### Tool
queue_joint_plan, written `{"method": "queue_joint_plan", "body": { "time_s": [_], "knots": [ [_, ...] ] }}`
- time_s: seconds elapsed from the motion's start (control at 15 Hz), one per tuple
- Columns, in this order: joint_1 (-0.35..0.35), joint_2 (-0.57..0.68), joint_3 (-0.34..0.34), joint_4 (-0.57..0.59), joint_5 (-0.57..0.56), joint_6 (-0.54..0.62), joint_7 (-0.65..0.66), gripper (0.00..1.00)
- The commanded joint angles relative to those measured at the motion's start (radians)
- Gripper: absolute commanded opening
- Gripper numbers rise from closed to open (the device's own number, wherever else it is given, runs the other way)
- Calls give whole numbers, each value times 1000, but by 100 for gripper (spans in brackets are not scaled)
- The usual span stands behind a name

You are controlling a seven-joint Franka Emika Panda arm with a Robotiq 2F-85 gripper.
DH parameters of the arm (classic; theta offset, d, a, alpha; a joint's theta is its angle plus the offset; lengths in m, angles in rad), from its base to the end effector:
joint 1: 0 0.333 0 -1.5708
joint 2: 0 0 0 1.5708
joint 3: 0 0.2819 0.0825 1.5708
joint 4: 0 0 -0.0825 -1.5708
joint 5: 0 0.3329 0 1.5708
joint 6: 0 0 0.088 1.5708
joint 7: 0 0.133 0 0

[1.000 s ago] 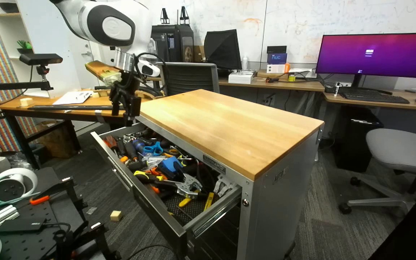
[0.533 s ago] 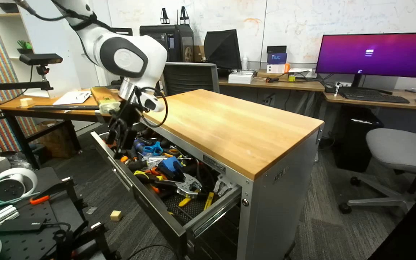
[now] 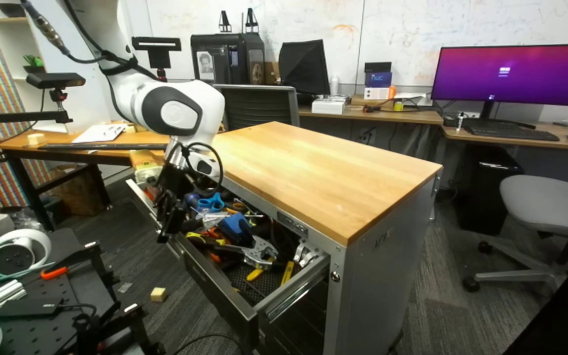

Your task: Put the screwdriver in the open drawer then close drawer

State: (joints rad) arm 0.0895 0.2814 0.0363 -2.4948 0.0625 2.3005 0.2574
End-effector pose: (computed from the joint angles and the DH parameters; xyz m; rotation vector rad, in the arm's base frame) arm 0.3676 0.0505 0.1411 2.9968 -0.2758 -0.7296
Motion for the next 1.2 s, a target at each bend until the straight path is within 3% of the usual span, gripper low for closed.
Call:
{"method": "queue_joint_plan", "body": {
  "time_s": [0.0,0.13,0.33,1.13],
  "knots": [
    [39,25,-26,-7,-100,132,107,22],
    [48,12,-34,-17,-142,170,154,7],
    [55,31,-48,6,-198,214,197,0],
    [100,159,-110,178,-404,326,249,1]
  ]
}}
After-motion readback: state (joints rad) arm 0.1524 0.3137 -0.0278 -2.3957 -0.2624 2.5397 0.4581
